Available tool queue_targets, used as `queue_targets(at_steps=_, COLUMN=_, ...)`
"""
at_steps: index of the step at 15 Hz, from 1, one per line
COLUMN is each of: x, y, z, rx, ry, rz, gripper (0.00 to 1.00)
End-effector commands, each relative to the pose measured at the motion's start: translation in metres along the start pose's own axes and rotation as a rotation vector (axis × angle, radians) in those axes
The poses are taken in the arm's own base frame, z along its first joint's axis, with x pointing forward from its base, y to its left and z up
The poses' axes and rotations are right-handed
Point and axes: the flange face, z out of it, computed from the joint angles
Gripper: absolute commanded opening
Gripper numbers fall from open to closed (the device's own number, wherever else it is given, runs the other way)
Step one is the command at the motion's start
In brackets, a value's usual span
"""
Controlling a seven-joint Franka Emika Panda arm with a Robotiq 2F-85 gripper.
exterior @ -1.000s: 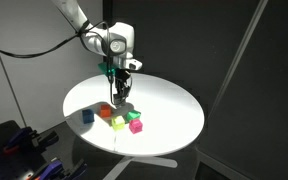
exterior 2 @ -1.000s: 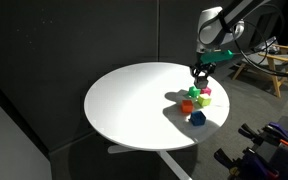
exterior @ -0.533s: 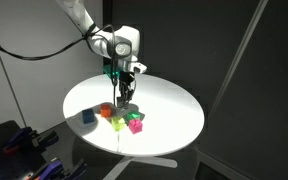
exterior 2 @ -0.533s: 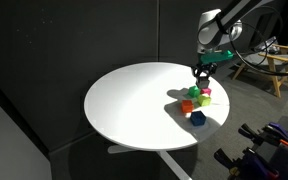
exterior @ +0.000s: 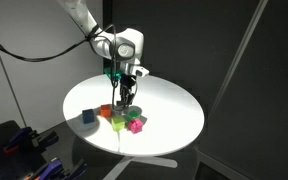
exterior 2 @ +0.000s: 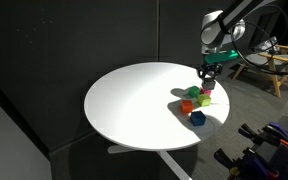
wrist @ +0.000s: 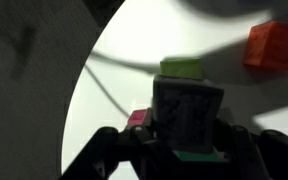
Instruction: Put the grey toy block on top of the three aligned toy blocks
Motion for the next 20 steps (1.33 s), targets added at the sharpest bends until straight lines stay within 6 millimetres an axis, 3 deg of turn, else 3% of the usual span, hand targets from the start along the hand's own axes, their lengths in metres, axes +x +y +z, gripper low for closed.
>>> queue_targets(at_steps=1, x=0.012, y=0.010, z=-0.003, rx=0.005, ry=-0.011, rz=0.010, gripper=0.27)
queue_targets(at_steps=8, x=0.028, y=0.016, z=0.006, rx=0.006, ry=-0.016, rz=0.036, gripper=0.27)
queue_targets(at_steps=20, x=0.048, y=-0.004, z=0.016, rx=-0.015, ry=-0.023, rz=0.029, gripper=0.27)
